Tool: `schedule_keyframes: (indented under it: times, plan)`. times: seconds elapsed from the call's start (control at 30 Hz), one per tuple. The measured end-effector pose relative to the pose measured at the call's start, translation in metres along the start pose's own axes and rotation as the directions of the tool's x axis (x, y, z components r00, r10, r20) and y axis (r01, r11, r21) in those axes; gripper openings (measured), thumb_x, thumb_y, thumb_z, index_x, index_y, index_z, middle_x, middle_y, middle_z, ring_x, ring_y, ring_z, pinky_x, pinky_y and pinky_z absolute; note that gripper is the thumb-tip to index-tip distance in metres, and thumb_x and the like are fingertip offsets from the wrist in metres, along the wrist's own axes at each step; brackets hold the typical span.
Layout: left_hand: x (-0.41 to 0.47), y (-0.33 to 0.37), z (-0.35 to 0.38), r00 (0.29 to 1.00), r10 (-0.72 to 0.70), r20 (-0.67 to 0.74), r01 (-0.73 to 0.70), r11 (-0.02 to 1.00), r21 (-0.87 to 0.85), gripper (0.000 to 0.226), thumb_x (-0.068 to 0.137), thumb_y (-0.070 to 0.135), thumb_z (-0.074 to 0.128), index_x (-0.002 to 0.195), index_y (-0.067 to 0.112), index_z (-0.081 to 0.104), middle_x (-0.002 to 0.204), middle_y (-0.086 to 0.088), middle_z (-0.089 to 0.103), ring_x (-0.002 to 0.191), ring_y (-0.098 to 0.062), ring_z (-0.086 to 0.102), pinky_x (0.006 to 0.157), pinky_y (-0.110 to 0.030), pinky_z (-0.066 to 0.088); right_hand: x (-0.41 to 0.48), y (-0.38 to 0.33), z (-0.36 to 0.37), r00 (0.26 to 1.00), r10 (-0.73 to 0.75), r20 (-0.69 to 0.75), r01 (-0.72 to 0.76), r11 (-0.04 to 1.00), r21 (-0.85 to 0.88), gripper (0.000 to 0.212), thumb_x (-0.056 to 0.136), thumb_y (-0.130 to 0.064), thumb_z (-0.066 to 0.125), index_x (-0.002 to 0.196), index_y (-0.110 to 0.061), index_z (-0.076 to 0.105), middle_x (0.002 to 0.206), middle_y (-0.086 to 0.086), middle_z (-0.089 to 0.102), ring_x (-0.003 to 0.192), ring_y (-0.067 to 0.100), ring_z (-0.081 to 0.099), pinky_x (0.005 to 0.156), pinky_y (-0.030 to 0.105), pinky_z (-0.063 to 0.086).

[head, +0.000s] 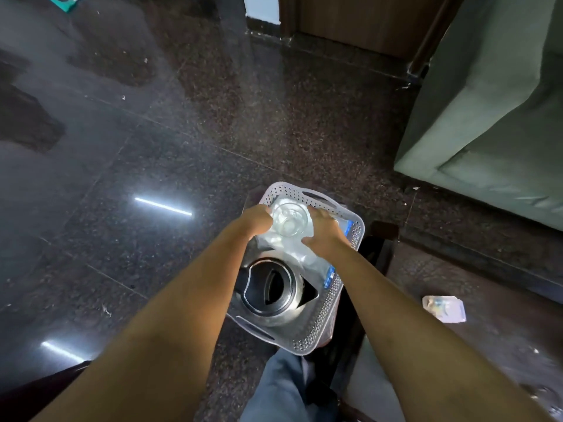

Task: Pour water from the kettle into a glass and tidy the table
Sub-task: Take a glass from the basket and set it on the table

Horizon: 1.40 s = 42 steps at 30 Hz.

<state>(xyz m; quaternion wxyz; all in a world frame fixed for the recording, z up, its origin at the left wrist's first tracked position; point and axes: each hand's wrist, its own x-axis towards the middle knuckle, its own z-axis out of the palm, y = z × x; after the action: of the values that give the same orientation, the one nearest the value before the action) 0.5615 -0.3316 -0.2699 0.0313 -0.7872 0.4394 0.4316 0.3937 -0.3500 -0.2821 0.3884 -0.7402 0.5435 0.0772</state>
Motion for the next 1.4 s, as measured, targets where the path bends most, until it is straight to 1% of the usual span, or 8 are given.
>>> schedule_keyframes:
  times: [0.13,0.3,0.47,0.63,0.77,1.0,1.3,1.4]
  plan:
    - [0.015,-0.003,0.005,0.997,0.003,0.077,-0.002,1.0,-0.011,0.054,0.093,0.002,0.036,0.146,0.01,0.03,0.149,-0.015,0.034,0.132,-0.028,0.04,0.104,-0.033,0.038,0.019,-0.004,0.014,0.998,0.029,0.052,-0.027,0.999,-0.045,0.097,0.079,-0.019,0.073,0.15,-0.012,0.007,0.157,0.01,0.011,0.142,0.029,0.021,0.112,0.035,0.026]
    - [0.02,-0.006,0.006,0.99,0.003,0.144,0.021,0.986,-0.167,0.065,0.087,-0.001,0.039,0.146,0.023,0.028,0.147,-0.013,0.038,0.094,-0.019,0.054,0.056,-0.021,0.039,0.029,-0.008,0.031,0.997,0.072,0.032,-0.071,0.997,-0.017,0.105,0.078,-0.019,0.075,0.15,-0.014,-0.002,0.154,0.012,0.019,0.138,0.03,0.03,0.108,0.037,0.031]
    - [0.02,-0.006,0.006,0.988,0.061,0.145,-0.042,0.99,-0.134,0.063,0.083,-0.002,0.048,0.14,0.021,0.037,0.132,-0.012,0.05,0.112,-0.025,0.053,0.076,-0.027,0.046,0.033,-0.009,0.032,0.995,0.094,-0.031,-0.093,0.995,0.017,0.102,0.072,-0.019,0.08,0.148,-0.016,0.011,0.145,0.013,0.035,0.13,0.032,0.041,0.102,0.038,0.038]
    - [0.007,0.006,0.001,0.984,0.177,0.009,-0.174,0.976,-0.129,0.051,0.08,0.001,0.059,0.127,0.018,0.052,0.115,-0.012,0.061,0.091,-0.022,0.058,0.066,-0.028,0.052,0.019,-0.005,0.023,0.985,0.115,-0.131,-0.101,0.989,0.107,0.102,0.066,-0.025,0.084,0.145,-0.015,0.021,0.137,0.015,0.046,0.124,0.034,0.047,0.099,0.04,0.041]
    - [-0.007,0.026,-0.008,0.954,0.289,-0.081,-0.294,0.954,-0.058,0.068,0.069,-0.008,0.071,0.13,0.015,0.052,0.121,-0.012,0.063,0.107,-0.026,0.059,0.077,-0.029,0.051,0.001,0.002,0.005,0.963,0.073,-0.259,-0.028,0.985,0.172,0.093,0.064,-0.029,0.083,0.139,-0.015,0.031,0.133,0.012,0.048,0.121,0.03,0.048,0.097,0.037,0.042]
    - [-0.053,0.075,-0.017,0.89,0.449,-0.078,-0.453,0.891,-0.031,0.076,0.056,-0.004,0.081,0.125,0.02,0.06,0.111,-0.005,0.07,0.1,-0.017,0.064,0.081,-0.029,0.052,-0.06,0.02,-0.037,0.891,0.073,-0.448,0.045,0.968,0.247,0.078,0.058,-0.037,0.083,0.125,-0.018,0.046,0.117,0.002,0.056,0.11,0.02,0.051,0.089,0.03,0.042]
    - [-0.145,0.145,0.048,0.797,0.6,-0.071,-0.604,0.795,-0.052,0.077,0.054,0.0,0.083,0.123,0.026,0.061,0.101,-0.004,0.074,0.095,-0.014,0.068,0.087,-0.033,0.054,-0.183,0.092,-0.071,0.779,0.086,-0.622,0.162,0.93,0.331,0.069,0.054,-0.042,0.083,0.115,-0.029,0.054,0.094,-0.016,0.051,0.093,0.004,0.048,0.071,0.009,0.034]
    - [-0.185,0.168,0.092,0.768,0.636,-0.081,-0.64,0.766,-0.056,0.079,0.051,0.002,0.084,0.122,0.028,0.061,0.103,-0.001,0.074,0.094,-0.013,0.068,0.089,-0.032,0.053,-0.234,0.13,-0.073,0.748,0.099,-0.657,0.173,0.926,0.336,0.071,0.052,-0.046,0.082,0.115,-0.031,0.055,0.093,-0.021,0.05,0.094,0.002,0.047,0.076,0.014,0.035]
